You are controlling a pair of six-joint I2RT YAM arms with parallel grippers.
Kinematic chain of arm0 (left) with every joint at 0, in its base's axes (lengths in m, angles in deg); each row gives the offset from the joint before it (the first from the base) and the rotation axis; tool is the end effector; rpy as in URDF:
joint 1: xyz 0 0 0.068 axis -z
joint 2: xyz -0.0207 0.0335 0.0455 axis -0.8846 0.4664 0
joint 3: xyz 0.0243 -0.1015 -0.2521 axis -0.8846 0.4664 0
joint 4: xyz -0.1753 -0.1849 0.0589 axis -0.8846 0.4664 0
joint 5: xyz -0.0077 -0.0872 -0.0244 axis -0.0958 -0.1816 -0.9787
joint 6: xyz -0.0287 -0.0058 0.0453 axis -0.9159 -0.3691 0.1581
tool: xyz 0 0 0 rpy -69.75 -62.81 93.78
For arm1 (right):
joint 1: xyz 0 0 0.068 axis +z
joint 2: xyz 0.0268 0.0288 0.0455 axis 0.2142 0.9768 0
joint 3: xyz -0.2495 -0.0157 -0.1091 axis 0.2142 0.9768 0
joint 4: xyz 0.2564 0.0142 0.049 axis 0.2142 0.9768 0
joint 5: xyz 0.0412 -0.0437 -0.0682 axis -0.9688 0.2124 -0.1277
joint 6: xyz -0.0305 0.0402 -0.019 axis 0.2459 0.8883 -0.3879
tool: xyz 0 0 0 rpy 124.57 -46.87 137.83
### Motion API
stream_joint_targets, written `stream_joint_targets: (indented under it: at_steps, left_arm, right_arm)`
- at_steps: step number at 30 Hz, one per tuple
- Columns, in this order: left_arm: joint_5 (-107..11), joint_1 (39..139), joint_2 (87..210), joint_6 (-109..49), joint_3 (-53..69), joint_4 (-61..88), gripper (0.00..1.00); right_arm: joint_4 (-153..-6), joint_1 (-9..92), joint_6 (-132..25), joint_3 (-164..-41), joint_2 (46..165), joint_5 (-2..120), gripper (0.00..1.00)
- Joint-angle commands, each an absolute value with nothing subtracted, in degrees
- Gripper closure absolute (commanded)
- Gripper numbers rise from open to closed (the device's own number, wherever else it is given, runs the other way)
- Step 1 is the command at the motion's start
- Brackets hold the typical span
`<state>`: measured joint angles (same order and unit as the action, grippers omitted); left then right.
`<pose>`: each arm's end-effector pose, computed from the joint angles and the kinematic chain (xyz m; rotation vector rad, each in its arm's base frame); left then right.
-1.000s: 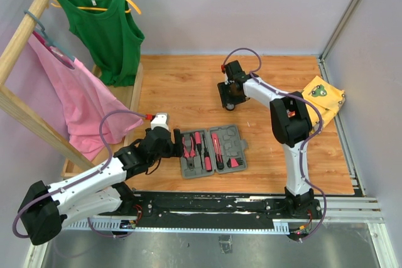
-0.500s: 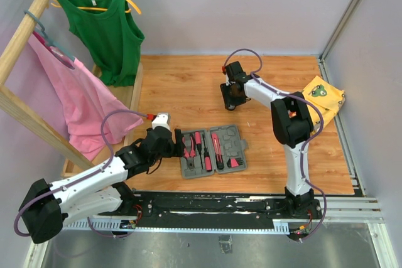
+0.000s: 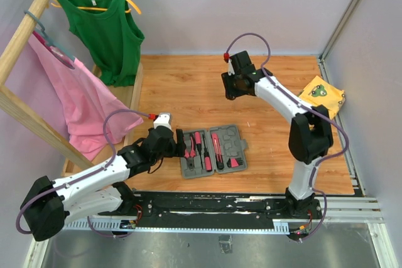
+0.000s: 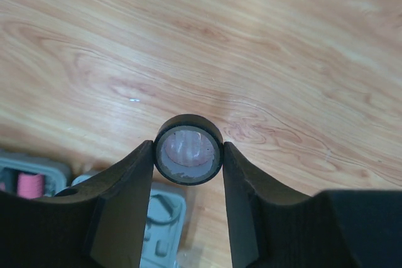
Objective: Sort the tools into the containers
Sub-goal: Pick up the engineering item from the center of the board, then place the engineering item in the storage box.
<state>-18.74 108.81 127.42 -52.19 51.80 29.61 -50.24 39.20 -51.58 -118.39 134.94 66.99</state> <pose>0.1431 -0.1328 0.2035 0.0559 2.2480 -0.3510 0.3887 0.1966 0.2545 -0.3844 2.4148 0.2792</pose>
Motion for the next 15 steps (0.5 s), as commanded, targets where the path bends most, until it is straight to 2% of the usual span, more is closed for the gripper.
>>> stream_joint_targets:
  at_steps: [1, 15]
  left_arm:
    - [-18.90, 108.52, 127.68, -51.77, 51.05, 27.36, 0.20]
    - [-20.62, 108.52, 129.45, -51.60, 51.83, 25.20, 0.21]
  right_arm:
    - [-49.37, 41.15, -52.48, -116.83, 127.73, 66.38, 0.58]
    - [-46.97, 46.51, -52.44, -102.93, 118.46, 68.41, 0.58]
